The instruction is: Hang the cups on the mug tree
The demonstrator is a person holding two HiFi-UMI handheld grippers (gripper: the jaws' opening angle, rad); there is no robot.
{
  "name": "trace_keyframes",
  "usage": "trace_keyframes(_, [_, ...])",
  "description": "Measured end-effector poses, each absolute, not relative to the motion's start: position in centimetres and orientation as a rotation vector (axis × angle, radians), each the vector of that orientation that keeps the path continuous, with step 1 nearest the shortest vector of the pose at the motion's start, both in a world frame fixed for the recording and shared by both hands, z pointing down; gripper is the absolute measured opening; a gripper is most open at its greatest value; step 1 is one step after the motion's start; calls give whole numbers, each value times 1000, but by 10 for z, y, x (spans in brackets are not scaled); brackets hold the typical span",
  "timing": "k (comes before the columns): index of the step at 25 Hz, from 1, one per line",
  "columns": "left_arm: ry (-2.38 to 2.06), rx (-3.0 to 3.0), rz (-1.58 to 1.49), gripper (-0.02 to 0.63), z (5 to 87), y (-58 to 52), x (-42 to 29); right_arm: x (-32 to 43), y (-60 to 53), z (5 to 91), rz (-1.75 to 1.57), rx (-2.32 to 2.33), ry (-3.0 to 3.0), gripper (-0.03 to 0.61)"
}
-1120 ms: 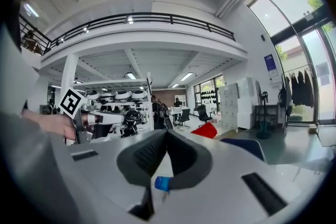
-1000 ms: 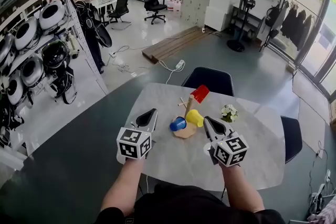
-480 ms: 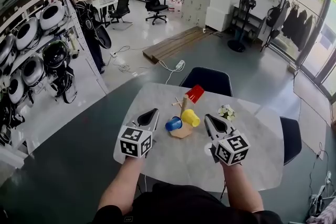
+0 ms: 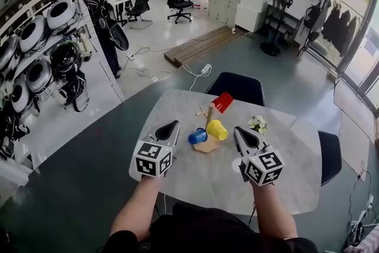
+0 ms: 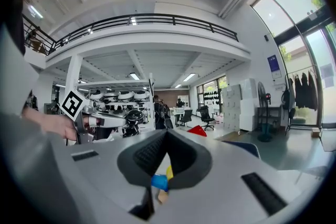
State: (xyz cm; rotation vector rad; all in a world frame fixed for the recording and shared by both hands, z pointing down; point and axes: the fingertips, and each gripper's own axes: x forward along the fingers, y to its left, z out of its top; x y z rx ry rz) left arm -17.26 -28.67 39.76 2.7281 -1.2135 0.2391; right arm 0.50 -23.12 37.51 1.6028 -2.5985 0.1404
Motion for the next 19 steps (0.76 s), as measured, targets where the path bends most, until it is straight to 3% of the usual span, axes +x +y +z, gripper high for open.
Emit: trace_keyframes(19, [-1193,2736,243,11,402,-290,-172,-7,-235,374,162,1549,-2640,11])
